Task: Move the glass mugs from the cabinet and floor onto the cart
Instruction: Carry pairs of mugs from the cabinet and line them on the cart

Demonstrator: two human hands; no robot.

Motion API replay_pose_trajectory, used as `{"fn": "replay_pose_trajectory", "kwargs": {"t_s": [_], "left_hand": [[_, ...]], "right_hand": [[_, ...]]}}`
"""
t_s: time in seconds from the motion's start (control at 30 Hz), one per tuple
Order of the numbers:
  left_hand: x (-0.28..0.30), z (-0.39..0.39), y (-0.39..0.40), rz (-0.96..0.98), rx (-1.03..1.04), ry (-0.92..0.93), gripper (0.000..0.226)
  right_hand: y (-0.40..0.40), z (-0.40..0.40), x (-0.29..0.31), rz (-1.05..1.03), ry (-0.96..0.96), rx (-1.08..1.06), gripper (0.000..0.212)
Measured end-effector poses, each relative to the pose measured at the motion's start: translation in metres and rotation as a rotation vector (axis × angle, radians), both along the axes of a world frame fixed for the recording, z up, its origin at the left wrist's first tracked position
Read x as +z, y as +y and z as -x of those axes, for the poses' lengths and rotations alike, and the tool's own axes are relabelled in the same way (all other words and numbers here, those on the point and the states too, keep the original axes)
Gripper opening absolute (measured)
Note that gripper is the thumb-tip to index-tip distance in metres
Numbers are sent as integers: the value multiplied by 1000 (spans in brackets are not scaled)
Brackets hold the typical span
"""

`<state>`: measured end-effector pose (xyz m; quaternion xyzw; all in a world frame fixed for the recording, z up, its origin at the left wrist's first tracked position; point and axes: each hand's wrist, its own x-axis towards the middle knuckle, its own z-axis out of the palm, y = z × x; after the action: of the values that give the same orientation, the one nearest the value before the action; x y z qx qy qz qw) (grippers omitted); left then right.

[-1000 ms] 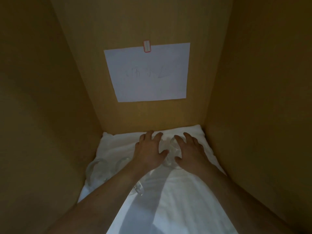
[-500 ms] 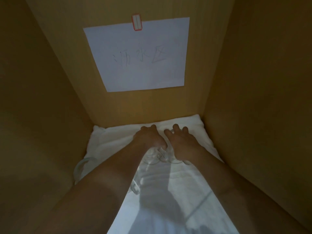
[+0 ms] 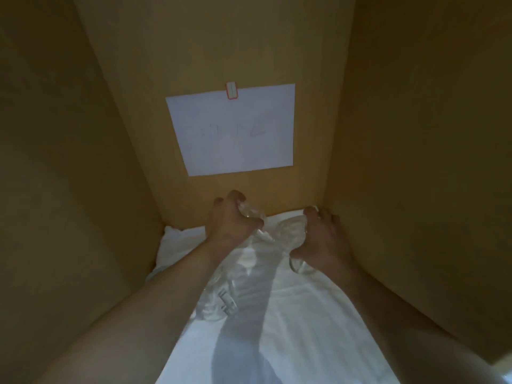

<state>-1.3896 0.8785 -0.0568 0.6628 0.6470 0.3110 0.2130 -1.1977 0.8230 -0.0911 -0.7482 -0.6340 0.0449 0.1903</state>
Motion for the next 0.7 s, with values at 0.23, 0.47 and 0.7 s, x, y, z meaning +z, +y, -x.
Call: {"fn": "replay_pose_trajectory", "kwargs": {"t_s": [0.23,0.47,0.7], "left_hand": [[45,31,-68,-44,91,-748,65],[62,59,-142,47,-9,-1296,70],[63,48,-205,513,-413,-1842,70]], "right_hand": [[-57,17,49,-251,751,-189,90],[-147,40,73,-329,1430,-120,82],[-227,38,82,-264,2037,168,44]]}}
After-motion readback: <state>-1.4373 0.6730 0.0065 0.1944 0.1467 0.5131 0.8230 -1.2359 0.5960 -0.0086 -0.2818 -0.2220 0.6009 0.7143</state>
